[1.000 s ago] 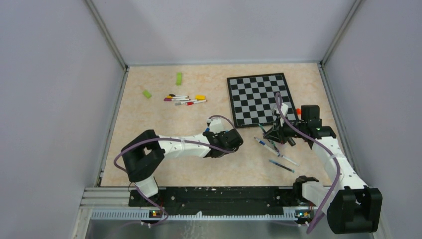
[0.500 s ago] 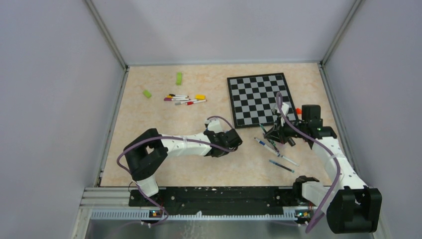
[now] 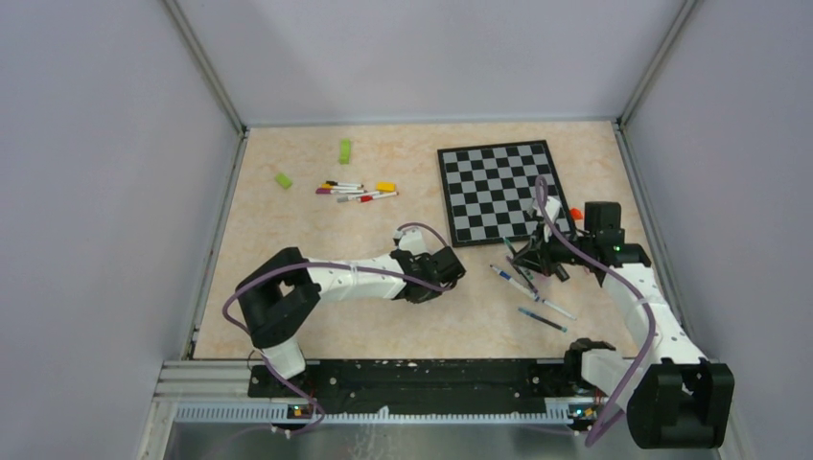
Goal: Open the pen caps
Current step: Place the pen cap at the center of the board, then place the pen at the center of the board.
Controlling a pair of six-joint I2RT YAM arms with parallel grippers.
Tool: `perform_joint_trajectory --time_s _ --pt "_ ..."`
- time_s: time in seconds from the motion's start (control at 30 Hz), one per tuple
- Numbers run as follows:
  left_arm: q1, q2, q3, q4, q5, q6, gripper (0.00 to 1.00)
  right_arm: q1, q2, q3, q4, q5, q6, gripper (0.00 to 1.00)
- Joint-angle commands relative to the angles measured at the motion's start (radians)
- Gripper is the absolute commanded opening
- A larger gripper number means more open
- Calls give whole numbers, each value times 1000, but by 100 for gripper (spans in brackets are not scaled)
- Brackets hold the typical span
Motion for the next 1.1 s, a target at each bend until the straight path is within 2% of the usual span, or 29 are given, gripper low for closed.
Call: perform_joint_trajectory --time_s 0.0,0.1,0.23,0.43,0.6,0.73,1.07 --pt "2 -87 6 -6 22 29 32 -43 -21 40 -3 -15 -28 0" --pt "1 -138 -14 7 38 71 35 -62 -25 49 -35 2 -65 0" --pt "2 -220 -74 84 77 203 42 -63 -33 78 -106 97 -130 0" --pt "4 -376 -284 383 209 457 54 -63 23 119 -356 346 -341 0" --pt "8 -548 -465 621 267 563 73 -123 44 79 -497 467 -486 0" --pt "12 -649 -565 703 261 584 80 -195 55 49 -500 527 -558 0" --pt "18 -770 -683 735 223 565 83 -306 131 -13 -488 609 -667 0"
